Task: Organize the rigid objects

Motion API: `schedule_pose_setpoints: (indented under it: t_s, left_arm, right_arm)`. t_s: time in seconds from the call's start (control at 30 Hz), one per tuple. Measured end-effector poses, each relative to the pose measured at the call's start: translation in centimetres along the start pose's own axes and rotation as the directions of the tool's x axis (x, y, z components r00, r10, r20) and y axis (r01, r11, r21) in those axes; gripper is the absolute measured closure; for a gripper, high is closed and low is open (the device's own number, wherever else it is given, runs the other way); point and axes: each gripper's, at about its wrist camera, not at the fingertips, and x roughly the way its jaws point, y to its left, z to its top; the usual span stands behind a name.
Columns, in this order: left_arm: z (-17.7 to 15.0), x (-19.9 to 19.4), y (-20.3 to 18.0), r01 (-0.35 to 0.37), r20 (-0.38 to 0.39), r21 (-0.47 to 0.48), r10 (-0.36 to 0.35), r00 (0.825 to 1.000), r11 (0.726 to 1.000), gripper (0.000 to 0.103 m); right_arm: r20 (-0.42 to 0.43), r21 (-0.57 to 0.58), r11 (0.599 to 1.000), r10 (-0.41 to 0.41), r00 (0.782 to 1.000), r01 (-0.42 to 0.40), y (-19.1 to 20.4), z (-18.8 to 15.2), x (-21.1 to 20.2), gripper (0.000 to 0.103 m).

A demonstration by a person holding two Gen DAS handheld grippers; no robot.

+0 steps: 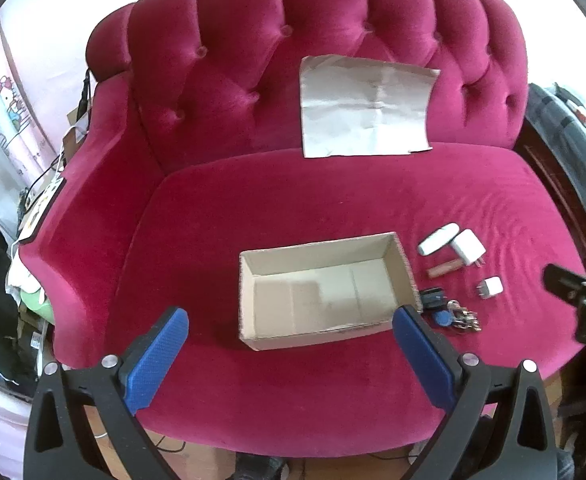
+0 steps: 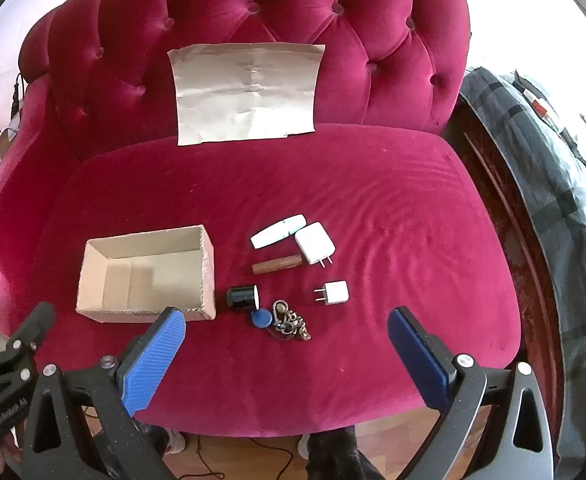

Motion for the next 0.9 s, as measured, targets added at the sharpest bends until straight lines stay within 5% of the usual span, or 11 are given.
schedule_pose_setpoints:
  t_s: [0.9]
  left_arm:
    - [-1.5, 15.2, 7.6, -0.101, -0.152, -0.058, 0.091, 0.984, 0.993, 0.0]
  right_arm:
    - [-0.051, 0.095, 0.993, -0.068, 0.996, 0.073, -5.3, 2.7, 12.2, 0.0]
